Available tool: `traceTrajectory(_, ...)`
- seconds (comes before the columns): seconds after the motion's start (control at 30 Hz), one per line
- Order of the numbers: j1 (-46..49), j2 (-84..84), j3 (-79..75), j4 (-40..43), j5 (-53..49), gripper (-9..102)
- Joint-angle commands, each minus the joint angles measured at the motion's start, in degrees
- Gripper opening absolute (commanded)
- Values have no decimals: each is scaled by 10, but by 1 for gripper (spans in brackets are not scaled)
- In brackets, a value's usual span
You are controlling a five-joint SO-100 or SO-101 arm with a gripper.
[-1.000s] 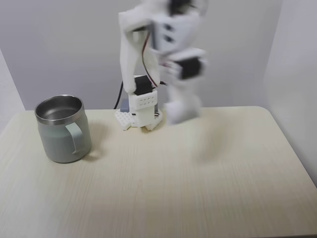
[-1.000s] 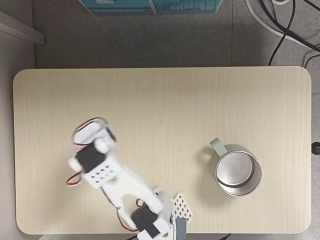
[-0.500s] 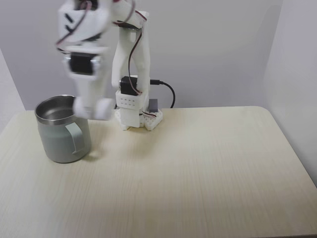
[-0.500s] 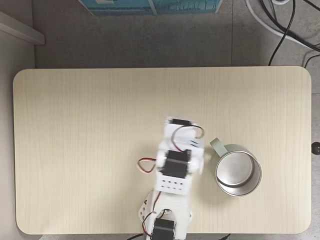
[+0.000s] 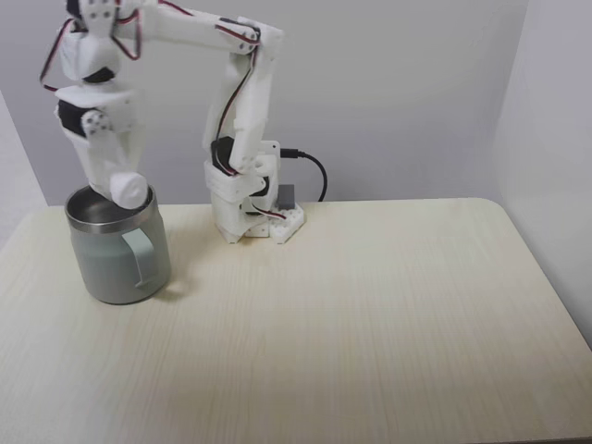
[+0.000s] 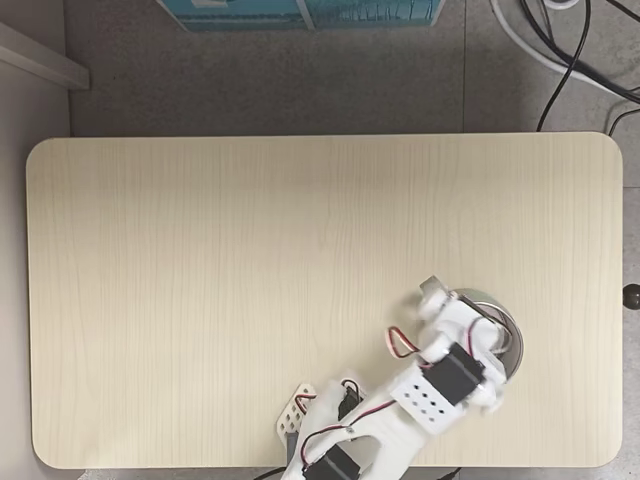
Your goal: Grasp a dressing and put it in the cup.
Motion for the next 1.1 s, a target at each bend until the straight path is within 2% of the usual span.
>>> traceTrajectory(0.0, 60, -8, 0, 21, -33, 0)
traceTrajectory(0.27, 73, 26, 16, 17, -45, 1)
traceTrajectory(0.37, 70, 24, 21, 17, -59, 17)
traceTrajectory(0.5, 79, 18, 40, 17, -60, 25)
traceTrajectory(1.07, 72, 52, 60, 16, -61, 25)
